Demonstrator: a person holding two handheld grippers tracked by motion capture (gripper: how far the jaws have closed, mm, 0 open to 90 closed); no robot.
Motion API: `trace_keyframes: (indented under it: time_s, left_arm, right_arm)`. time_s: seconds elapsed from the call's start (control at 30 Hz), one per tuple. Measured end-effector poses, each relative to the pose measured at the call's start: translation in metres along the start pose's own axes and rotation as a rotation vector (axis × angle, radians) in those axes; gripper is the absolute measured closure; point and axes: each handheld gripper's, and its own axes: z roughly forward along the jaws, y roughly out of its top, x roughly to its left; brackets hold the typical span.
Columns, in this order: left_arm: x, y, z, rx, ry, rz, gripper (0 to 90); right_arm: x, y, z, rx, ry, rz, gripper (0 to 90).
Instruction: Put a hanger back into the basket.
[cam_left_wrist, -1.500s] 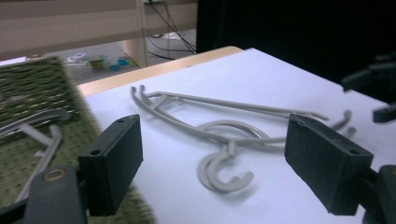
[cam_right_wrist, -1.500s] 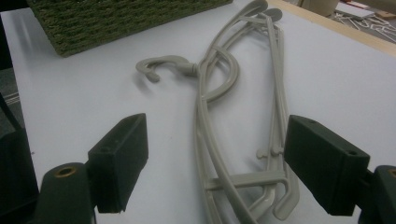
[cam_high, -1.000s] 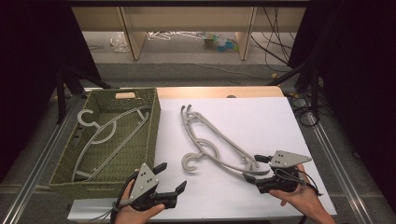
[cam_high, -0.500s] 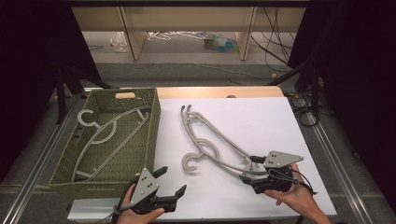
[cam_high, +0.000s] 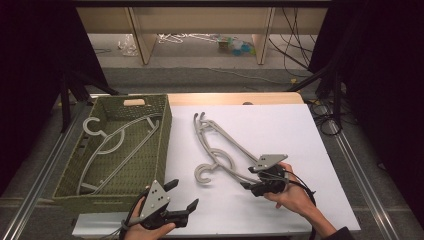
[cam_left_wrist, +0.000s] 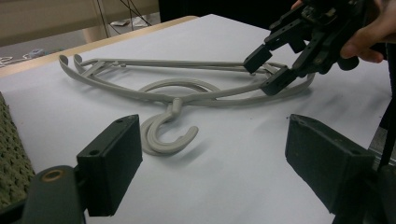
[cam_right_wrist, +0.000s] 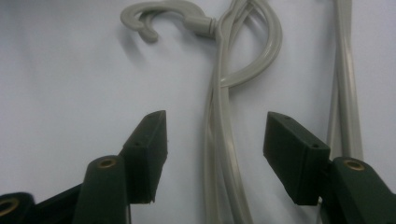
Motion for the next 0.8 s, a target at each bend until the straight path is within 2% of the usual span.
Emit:
trace_keyframes:
  time_s: [0.17, 0.2, 0.27, 0.3, 0.4, 0.57, 0.6, 0.63, 0.8]
  left_arm:
    - [0.000, -0.001, 0.000, 0.006, -0.004, 0.006, 18.9]
    - [0.000, -0.001, 0.000, 0.004, -0.004, 0.010, 18.9]
    - [0.000, -0.001, 0.001, 0.013, -0.002, 0.009, 18.9]
    - [-0.001, -0.001, 0.001, 0.012, -0.003, 0.007, 18.9]
    - [-0.001, -0.001, 0.001, 0.015, -0.007, 0.008, 18.9]
    - [-0.001, -0.001, 0.001, 0.016, -0.008, 0.008, 18.9]
    - [-0.001, -0.002, 0.001, 0.016, -0.013, 0.011, 18.8]
    - [-0.001, -0.002, 0.001, 0.015, -0.014, 0.011, 18.8]
    - [-0.001, -0.002, 0.002, 0.014, -0.014, 0.012, 18.9]
  right_arm:
    - [0.001, 0.006, 0.011, 0.044, 0.020, -0.008, 46.7]
    - [0.000, 0.006, 0.013, 0.034, 0.010, -0.014, 47.2]
    - [-0.001, 0.008, 0.016, 0.049, 0.018, -0.007, 47.9]
    - [0.000, 0.009, 0.019, 0.053, 0.014, 0.013, 47.9]
    - [-0.001, 0.010, 0.023, 0.076, 0.028, 0.023, 49.3]
    - [-0.002, 0.012, 0.035, 0.093, 0.020, 0.056, 50.7]
    - [-0.005, 0.013, 0.037, 0.110, 0.034, 0.059, 50.8]
    - [-0.004, 0.012, 0.038, 0.118, 0.032, 0.080, 51.4]
    - [-0.006, 0.013, 0.041, 0.125, 0.044, 0.083, 56.4]
